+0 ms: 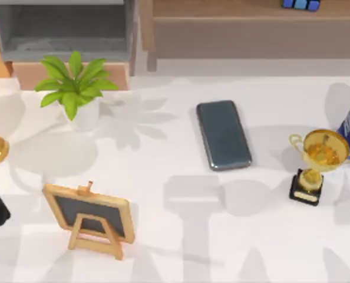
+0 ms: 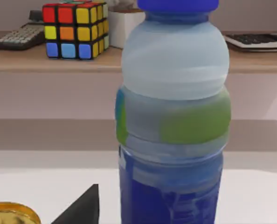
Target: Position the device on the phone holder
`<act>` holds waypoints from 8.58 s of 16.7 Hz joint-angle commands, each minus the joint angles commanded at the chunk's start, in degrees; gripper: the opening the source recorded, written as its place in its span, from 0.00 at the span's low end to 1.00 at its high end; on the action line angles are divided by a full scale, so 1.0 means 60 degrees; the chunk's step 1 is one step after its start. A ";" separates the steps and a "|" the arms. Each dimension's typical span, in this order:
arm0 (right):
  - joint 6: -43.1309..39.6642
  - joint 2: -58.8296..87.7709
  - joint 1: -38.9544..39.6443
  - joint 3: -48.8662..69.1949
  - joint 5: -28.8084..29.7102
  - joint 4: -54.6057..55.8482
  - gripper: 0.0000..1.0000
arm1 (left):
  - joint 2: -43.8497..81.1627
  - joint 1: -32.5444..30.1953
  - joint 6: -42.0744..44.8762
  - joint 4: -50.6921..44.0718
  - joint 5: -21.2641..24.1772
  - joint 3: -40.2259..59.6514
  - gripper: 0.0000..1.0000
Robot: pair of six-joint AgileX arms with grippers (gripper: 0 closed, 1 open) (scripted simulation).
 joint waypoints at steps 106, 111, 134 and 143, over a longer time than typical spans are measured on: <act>0.1538 1.9024 0.2284 1.8543 -0.1615 -0.7580 0.00 | 0.0000 0.0000 0.0000 0.0000 0.0000 0.0000 1.00; 0.0362 1.7355 -0.0204 1.6328 -0.2517 -0.5072 0.00 | 0.0000 0.0000 0.0000 0.0000 0.0000 0.0000 1.00; -0.2946 1.4289 -0.7546 0.8440 -0.5361 0.0673 0.00 | 0.0000 0.0000 0.0000 0.0000 0.0000 0.0000 1.00; -0.2413 1.5299 -0.7254 0.8882 -0.4804 0.1172 0.00 | 0.0000 0.0000 0.0000 0.0000 0.0000 0.0000 1.00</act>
